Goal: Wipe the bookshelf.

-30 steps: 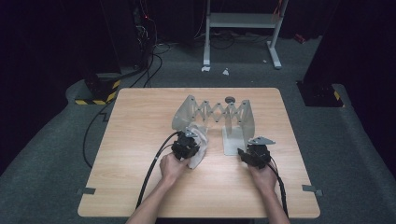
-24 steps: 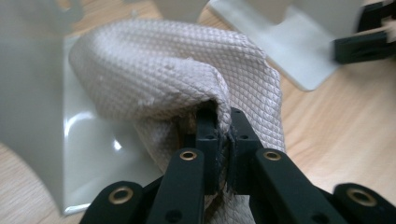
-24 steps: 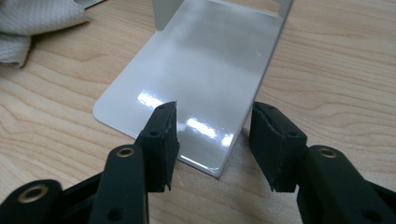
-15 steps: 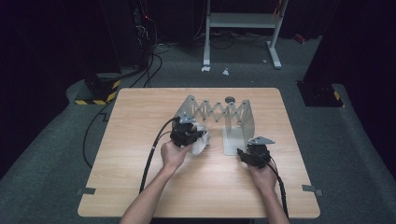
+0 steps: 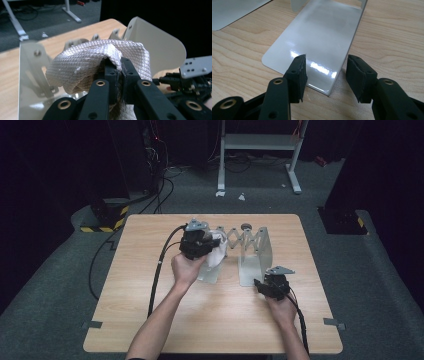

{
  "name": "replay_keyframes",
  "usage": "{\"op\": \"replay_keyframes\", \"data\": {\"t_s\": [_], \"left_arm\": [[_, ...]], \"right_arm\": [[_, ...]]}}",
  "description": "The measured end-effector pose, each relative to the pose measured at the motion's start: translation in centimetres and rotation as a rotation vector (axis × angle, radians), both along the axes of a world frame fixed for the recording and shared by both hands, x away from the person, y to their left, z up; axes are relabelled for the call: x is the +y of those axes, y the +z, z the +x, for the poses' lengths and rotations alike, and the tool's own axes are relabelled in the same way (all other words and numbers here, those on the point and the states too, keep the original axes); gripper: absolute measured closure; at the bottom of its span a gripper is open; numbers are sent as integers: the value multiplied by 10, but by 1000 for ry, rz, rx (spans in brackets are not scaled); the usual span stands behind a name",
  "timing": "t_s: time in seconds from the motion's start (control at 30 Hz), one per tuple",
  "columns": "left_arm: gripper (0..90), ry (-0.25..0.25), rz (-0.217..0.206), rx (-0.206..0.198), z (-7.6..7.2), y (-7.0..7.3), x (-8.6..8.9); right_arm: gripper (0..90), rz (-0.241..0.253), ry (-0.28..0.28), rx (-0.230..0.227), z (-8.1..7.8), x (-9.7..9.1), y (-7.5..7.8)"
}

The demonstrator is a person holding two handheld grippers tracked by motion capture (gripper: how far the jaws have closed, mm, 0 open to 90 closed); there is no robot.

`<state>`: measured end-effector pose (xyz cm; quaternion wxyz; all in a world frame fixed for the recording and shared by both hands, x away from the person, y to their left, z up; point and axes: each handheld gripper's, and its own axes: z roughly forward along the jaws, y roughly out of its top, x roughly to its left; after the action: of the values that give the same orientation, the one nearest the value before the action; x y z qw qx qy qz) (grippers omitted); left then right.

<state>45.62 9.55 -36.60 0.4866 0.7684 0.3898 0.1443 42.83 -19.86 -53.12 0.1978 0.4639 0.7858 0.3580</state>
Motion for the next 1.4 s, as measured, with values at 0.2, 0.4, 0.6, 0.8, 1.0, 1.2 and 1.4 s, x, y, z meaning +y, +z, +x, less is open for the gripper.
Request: {"op": "replay_keyframes", "data": {"t_s": [0.2, 0.4, 0.6, 0.8, 1.0, 1.2, 1.4], "left_arm": [[845, -20, 81, 19, 16, -8, -40], [844, -24, 116, 35, 20, -14, -59], [844, 0, 145, 124, 33, -40, -57], [847, 34, 165, 142, 36, -56, -50], [846, 60, 210, 125, 33, -57, -43], [848, 94, 213, 139, 30, -66, -27], [848, 134, 191, 162, 29, -73, -11]], "right_arm": [[509, 3, 4, 1, 0, -1, 0], [509, 4, 4, 3, -1, 0, 0], [509, 6, 6, 2, 0, -1, 0], [513, 6, 5, 1, 0, -1, 0], [514, 3, 6, 0, 0, 0, 0], [530, -16, 22, -7, -1, 3, 0], [537, -25, 32, -8, -1, 7, 0]]}}
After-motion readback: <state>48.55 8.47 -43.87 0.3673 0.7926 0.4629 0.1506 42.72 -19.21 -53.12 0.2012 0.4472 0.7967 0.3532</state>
